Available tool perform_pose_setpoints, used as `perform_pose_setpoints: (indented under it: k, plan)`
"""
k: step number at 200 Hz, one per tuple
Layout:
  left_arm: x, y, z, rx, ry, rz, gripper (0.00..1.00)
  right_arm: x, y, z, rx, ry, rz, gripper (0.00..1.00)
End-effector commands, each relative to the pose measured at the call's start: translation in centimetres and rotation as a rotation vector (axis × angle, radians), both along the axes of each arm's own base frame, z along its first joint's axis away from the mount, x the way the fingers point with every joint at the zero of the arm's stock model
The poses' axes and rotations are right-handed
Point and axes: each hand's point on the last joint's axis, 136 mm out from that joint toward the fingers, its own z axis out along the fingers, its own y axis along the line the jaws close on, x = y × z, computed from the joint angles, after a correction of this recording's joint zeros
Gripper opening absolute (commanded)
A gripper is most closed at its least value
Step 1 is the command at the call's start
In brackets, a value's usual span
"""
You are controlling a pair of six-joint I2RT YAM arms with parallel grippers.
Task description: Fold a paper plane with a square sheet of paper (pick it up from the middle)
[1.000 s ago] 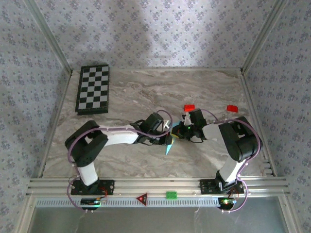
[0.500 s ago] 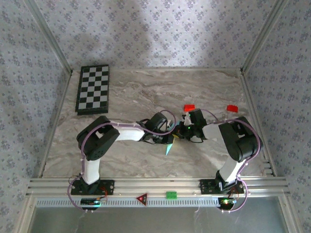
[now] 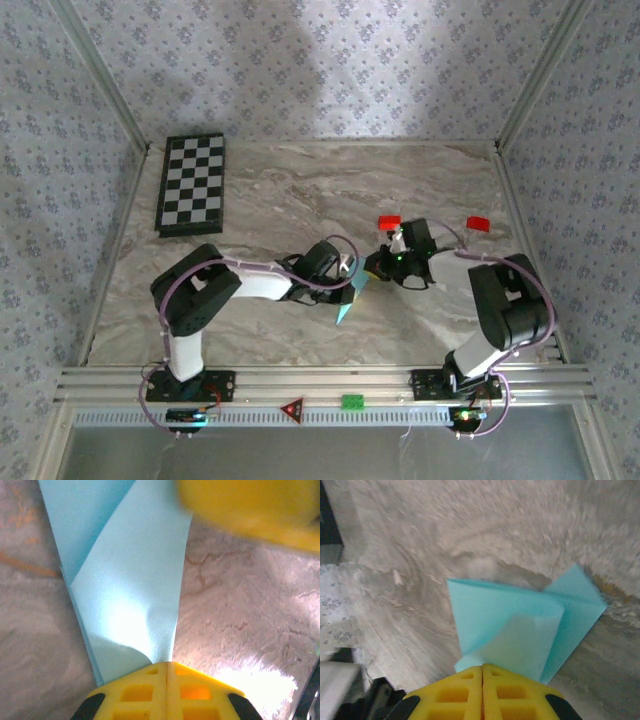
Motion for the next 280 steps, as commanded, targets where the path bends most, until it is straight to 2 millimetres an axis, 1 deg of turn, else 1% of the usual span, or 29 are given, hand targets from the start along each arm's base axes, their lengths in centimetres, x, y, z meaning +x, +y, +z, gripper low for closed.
perform_pose_setpoints:
  k: [1, 29, 54, 82, 94, 111, 127, 135, 154, 174, 201, 244, 280]
  plan:
    - [-3.3, 4.1, -4.3, 0.177, 0.098, -0.010, 0.00, -0.4, -0.9, 1.7, -0.050, -0.053, 0.021, 0.09]
    - [-3.7, 4.5, -4.2, 0.167, 0.102, -0.007, 0.00, -1.6, -0.1, 1.9, -0.051, -0.075, 0.042, 0.07]
    - [-3.7, 4.6, -4.1, 0.166, 0.100, -0.003, 0.00, -2.4, 1.6, 1.5, -0.075, -0.087, 0.075, 0.05]
    - [-3.6, 4.5, -4.1, 0.164, 0.100, 0.002, 0.00, -2.9, 3.4, 0.6, -0.100, -0.079, 0.109, 0.05]
    - [-3.6, 4.4, -4.0, 0.159, 0.099, 0.003, 0.00, -3.2, 3.5, -0.4, -0.131, -0.059, 0.105, 0.04]
    - [-3.6, 4.4, -3.9, 0.158, 0.098, 0.003, 0.00, -3.8, 2.8, -2.5, -0.164, -0.005, 0.080, 0.02]
    - [-3.7, 4.5, -4.0, 0.160, 0.101, 0.005, 0.00, -4.0, 2.5, -3.7, -0.146, 0.019, 0.066, 0.02]
    - [-3.8, 4.6, -4.0, 0.161, 0.102, 0.005, 0.00, -4.1, 1.9, -4.5, -0.154, 0.043, 0.055, 0.02]
    - [-3.9, 4.8, -4.3, 0.168, 0.106, 0.001, 0.00, -3.3, 0.4, -5.1, -0.164, 0.055, 0.021, 0.02]
    - [-4.2, 5.0, -4.6, 0.174, 0.117, -0.001, 0.00, -2.2, -1.2, -5.3, -0.165, 0.065, -0.023, 0.02]
    - [-4.5, 5.0, -4.9, 0.173, 0.129, -0.004, 0.00, -0.7, -2.7, -5.2, -0.152, 0.064, -0.070, 0.02]
    - [-5.0, 4.6, -5.2, 0.172, 0.138, -0.017, 0.00, 1.0, -4.3, -5.0, -0.158, 0.066, -0.103, 0.02]
    - [-5.2, 4.7, -5.2, 0.172, 0.142, -0.024, 0.00, 2.0, -5.6, -4.0, -0.169, 0.050, -0.141, 0.02]
